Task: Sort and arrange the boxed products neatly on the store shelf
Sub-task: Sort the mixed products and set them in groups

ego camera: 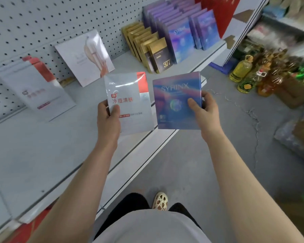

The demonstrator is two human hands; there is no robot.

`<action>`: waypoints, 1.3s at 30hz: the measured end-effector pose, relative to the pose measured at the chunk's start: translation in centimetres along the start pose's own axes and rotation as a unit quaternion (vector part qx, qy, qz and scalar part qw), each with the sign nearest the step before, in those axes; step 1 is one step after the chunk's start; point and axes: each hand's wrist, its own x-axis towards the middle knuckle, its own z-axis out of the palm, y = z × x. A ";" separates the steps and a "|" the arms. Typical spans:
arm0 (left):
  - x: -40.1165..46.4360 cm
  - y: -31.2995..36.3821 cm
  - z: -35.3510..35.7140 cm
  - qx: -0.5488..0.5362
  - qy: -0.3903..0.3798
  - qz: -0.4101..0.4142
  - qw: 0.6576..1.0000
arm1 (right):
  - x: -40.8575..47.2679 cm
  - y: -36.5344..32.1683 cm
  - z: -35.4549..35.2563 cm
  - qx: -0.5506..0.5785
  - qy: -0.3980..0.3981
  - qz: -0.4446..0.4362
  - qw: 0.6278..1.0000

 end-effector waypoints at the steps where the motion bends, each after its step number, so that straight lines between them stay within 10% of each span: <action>1: 0.4 0.1 1.5 -0.001 0.005 0.000 1.000 | 1.5 0.0 -0.7 -0.002 -0.003 0.001 1.000; 16: 14.1 2.5 19.7 -0.006 0.049 0.044 0.998 | 26.9 -0.7 -4.9 -0.021 -0.050 -0.031 0.998; 29: 17.9 3.9 25.4 -0.030 0.215 0.026 0.976 | 44.6 -1.4 -4.9 -0.005 -0.260 -0.056 0.964; 39: 15.6 2.4 29.9 -0.022 0.318 0.008 0.948 | 51.1 -1.1 -2.0 -0.234 -0.281 -0.237 0.900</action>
